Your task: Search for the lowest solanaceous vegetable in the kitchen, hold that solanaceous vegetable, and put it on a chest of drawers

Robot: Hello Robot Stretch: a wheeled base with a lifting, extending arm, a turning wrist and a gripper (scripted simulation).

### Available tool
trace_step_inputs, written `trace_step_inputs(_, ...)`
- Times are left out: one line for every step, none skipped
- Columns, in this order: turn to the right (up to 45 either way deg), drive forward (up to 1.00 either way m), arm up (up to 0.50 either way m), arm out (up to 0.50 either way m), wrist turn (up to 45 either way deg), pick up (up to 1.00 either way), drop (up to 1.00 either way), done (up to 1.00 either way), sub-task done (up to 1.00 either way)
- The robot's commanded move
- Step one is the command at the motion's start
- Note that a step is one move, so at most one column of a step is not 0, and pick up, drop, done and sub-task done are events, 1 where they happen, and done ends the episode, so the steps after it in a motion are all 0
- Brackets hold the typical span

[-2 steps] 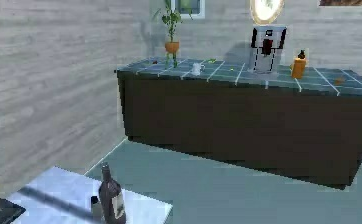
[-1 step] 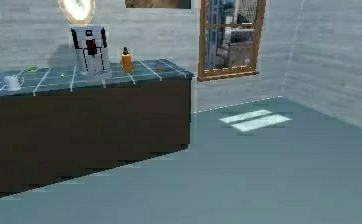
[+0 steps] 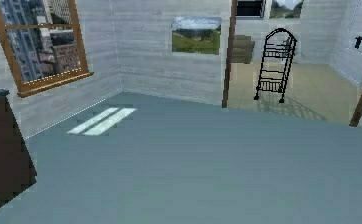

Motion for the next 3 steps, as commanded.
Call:
trace_step_inputs(21.0,0.0,0.0,0.0,0.0,0.0,0.0,0.0,0.0)
trace_step_inputs(0.0,0.3,0.0,0.0,0.0,0.0,0.0,0.0,0.0)
trace_step_inputs(-45.0,0.0,0.0,0.0,0.0,0.0,0.0,0.0,0.0)
